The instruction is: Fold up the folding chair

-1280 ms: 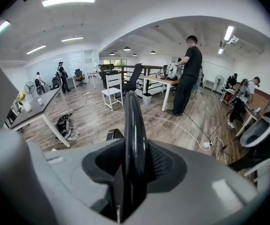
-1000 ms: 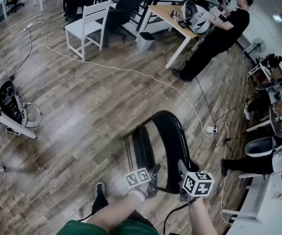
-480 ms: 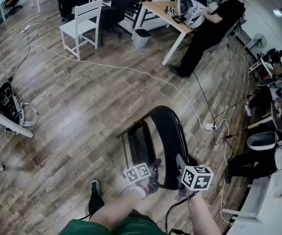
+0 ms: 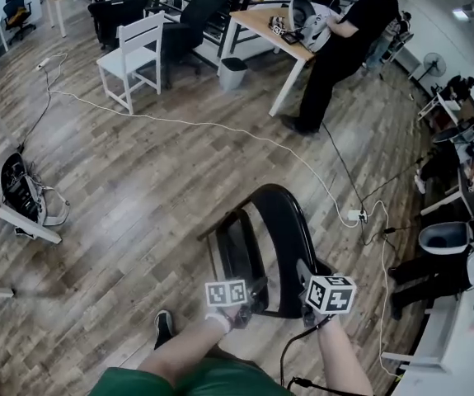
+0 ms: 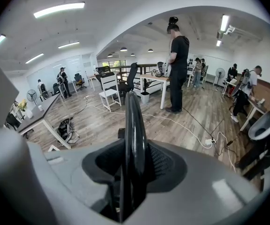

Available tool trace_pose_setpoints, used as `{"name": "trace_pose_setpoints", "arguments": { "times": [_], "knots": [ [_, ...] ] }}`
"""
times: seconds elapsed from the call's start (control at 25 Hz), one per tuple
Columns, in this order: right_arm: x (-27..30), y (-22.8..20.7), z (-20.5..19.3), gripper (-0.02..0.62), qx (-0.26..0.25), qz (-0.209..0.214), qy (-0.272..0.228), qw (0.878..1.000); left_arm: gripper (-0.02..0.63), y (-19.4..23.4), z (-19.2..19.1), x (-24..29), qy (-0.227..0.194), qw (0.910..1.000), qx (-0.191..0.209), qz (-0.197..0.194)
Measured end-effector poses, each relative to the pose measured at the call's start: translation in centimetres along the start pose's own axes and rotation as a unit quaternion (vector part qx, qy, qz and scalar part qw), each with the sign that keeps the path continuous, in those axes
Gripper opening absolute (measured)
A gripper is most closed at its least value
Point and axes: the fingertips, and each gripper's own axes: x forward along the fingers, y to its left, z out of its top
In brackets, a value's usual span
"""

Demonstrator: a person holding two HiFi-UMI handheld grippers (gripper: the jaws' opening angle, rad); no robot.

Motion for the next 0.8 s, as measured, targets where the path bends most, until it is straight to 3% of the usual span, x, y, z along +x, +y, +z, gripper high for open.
{"name": "trace_pose_setpoints", "arguments": {
  "times": [0.24,0.48,0.56,0.72,0.8],
  "knots": [
    [-0.2,-0.8,-0.5,0.144,0.000,0.001,0.001,1.000,0.366,-1.6,5.2,-6.2,-0.039,0.9930,0.108,0.027],
    [-0.4,-0.8,-0.2,0.144,-0.008,-0.008,0.000,1.000,0.280,-5.2,10.5,-12.2,-0.078,0.9648,0.245,0.055],
    [-0.4,-0.5,-0.3,0.146,-0.012,-0.011,0.000,1.000,0.263,-5.9,11.4,-13.7,-0.092,0.9602,0.257,0.060],
    [-0.4,-0.3,-0.3,0.147,-0.019,-0.023,0.001,1.000,0.233,-7.1,12.2,-15.9,-0.113,0.9674,0.220,0.054],
    [-0.4,0.0,-0.2,0.147,-0.022,-0.026,0.002,0.999,0.225,-8.0,12.7,-16.8,-0.124,0.9659,0.223,0.045]
  ]
}}
